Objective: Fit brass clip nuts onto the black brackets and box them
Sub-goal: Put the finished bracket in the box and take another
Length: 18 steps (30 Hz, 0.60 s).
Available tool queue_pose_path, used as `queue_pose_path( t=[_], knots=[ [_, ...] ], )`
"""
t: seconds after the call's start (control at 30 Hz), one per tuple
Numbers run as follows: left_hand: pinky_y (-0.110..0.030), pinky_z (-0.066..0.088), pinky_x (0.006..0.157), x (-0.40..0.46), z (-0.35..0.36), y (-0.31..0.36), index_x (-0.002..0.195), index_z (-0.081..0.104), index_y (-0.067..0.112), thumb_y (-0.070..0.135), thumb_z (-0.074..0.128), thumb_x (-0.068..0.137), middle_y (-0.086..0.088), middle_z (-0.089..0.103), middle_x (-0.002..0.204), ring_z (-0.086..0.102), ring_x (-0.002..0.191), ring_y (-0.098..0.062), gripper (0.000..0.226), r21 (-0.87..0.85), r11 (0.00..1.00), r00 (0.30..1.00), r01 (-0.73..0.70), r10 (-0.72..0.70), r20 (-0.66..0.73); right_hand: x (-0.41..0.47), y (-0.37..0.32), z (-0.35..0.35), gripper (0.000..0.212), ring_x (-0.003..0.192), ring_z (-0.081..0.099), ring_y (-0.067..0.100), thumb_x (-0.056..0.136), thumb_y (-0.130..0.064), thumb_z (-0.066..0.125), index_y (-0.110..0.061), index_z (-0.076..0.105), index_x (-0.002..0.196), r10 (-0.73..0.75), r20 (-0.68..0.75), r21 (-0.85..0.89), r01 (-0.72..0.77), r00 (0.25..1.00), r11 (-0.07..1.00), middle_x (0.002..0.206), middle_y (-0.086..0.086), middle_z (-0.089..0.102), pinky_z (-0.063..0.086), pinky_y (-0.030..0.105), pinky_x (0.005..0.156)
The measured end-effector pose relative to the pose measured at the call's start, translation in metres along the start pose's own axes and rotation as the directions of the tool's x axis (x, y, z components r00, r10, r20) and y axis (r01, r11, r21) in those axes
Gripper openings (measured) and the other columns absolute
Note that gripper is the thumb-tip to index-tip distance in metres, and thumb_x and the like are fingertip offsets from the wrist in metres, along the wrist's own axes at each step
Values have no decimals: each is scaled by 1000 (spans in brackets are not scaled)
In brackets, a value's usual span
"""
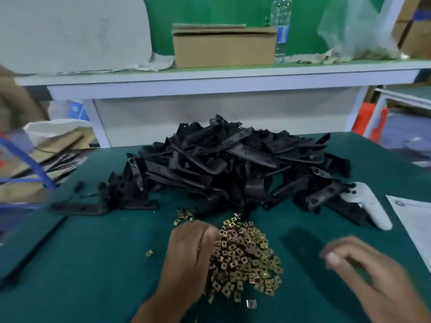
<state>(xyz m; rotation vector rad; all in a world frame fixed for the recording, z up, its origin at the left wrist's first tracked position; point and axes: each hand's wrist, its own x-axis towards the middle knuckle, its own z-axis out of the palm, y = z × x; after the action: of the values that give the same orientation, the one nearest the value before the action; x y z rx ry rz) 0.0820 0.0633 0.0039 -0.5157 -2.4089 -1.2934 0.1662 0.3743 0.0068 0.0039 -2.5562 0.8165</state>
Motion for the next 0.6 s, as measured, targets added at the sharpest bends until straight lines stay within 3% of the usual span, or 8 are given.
queue_pose_path(
  t=[0.03, 0.1, 0.2, 0.27, 0.37, 0.43, 0.53, 0.6],
  knots=[
    [-25, 41, 87, 1, -5, -11, 82, 65, 36, 51, 29, 103, 21, 63, 85, 60, 86, 0, 44, 9, 1000, 998, 24, -23, -56, 12, -27, 6, 24, 95, 61, -4, 92, -70, 50, -48, 61, 93, -98, 11, 100, 97, 995, 990, 101, -23, 64, 43, 11, 76],
    [-12, 37, 76, 4, -9, -24, 74, 61, 42, 52, 27, 103, 20, 63, 81, 60, 80, -2, 45, -23, 996, 986, 88, -90, -138, 56, -55, 36, 20, 110, 52, -9, 92, -59, 62, -55, 51, 108, -134, 47, 66, 131, 990, 989, 115, -31, 54, 42, 13, 86],
    [-13, 38, 64, 8, -4, -30, 72, 57, 41, 54, 25, 103, 12, 62, 75, 59, 74, -9, 46, -73, 989, 975, 127, -138, -174, 108, -48, 81, 67, 134, 35, 11, 90, -38, 74, -36, 35, 144, 7, 143, -99, 8, 990, 995, 140, -14, 39, 35, 30, 109],
    [-13, 37, 66, 9, -3, -31, 71, 55, 43, 55, 26, 103, 12, 61, 74, 59, 74, -9, 45, -89, 988, 971, 127, -142, -192, 128, -42, 96, 81, 137, 35, 22, 91, -37, 75, -26, 25, 153, 91, 135, -204, -62, 987, 977, 143, -2, 43, 29, 38, 115],
    [-19, 38, 70, 9, -2, -32, 69, 54, 44, 54, 25, 102, 16, 65, 78, 62, 79, -7, 44, -115, 983, 965, 142, -163, -207, 134, -33, 105, 70, 119, 45, 18, 94, -29, 71, -31, 27, 149, 56, 84, -238, -34, 995, 971, 124, -5, 57, 24, 35, 106],
    [-15, 36, 74, 10, -2, -32, 70, 53, 43, 54, 25, 102, 17, 65, 78, 63, 79, -6, 44, -118, 983, 963, 142, -165, -213, 127, -33, 97, 59, 109, 35, 11, 96, -22, 67, -39, 34, 143, 8, 38, -167, -1, 999, 986, 118, -8, 61, 25, 32, 98],
    [-10, 33, 82, 9, -1, -32, 72, 53, 44, 55, 25, 102, 17, 63, 78, 61, 78, -7, 42, -109, 985, 962, 137, -158, -221, 119, -45, 74, 34, 106, 34, 0, 98, -43, 57, -45, 52, 132, -117, -101, -30, 115, 988, 993, 110, -33, 57, 34, 34, 93],
    [-26, 40, 85, 8, -1, -33, 78, 55, 42, 55, 27, 102, 15, 62, 80, 61, 80, -9, 40, -97, 987, 962, 124, -144, -231, 114, -64, 51, 18, 96, 51, -1, 99, -57, 53, -51, 59, 115, -115, -261, 120, 151, 958, 981, 100, -37, 61, 43, 25, 81]
  ],
)
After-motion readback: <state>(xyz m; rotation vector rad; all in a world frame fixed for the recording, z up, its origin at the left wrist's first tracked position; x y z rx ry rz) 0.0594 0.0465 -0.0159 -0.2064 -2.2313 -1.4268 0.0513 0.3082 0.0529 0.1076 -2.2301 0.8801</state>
